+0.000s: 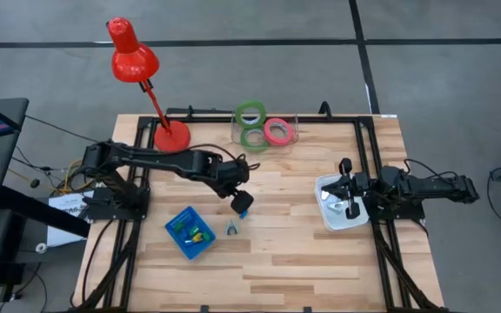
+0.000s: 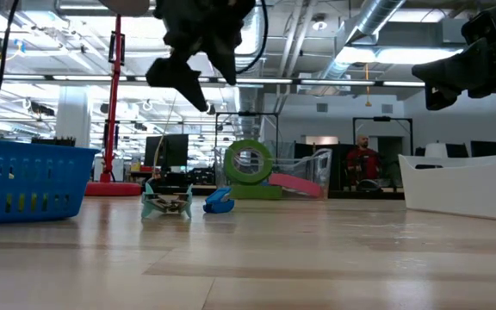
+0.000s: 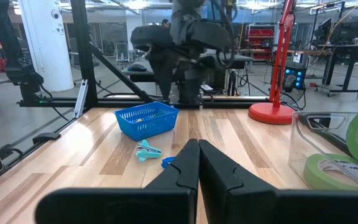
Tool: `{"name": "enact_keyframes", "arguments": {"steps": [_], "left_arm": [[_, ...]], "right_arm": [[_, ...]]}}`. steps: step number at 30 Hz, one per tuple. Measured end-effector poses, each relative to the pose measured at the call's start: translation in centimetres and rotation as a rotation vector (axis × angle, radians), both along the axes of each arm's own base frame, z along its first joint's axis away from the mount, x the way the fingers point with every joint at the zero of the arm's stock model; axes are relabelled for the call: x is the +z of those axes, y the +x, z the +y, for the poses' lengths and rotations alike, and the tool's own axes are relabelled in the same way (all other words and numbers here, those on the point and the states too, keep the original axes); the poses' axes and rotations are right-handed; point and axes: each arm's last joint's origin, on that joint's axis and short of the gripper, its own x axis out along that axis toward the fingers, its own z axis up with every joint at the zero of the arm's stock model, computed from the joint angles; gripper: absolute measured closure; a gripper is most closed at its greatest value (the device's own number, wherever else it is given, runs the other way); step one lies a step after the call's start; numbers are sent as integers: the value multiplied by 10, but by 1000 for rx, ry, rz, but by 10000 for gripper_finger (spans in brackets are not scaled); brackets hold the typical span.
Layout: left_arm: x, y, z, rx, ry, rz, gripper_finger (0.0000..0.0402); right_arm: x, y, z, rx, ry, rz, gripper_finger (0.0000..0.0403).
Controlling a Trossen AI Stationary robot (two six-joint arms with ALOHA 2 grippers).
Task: Pick and place Stapler, Stapler remover, tape
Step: Put the blue stapler into the blue bin
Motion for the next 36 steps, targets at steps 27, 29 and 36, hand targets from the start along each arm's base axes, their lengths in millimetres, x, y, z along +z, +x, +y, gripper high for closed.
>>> {"name": "enact_keyframes", "arguments": {"steps": [27,29,36], "left_arm": [[-20,0,-66,183,91,48,103],[-23,1,-64,193,102,55,103],[-28,3,-61,214,141,54,103]], "right_arm": [[0,0,0,0,0,0,403],[0,0,0,0,0,0,403],[0,0,0,0,0,0,403]]}}
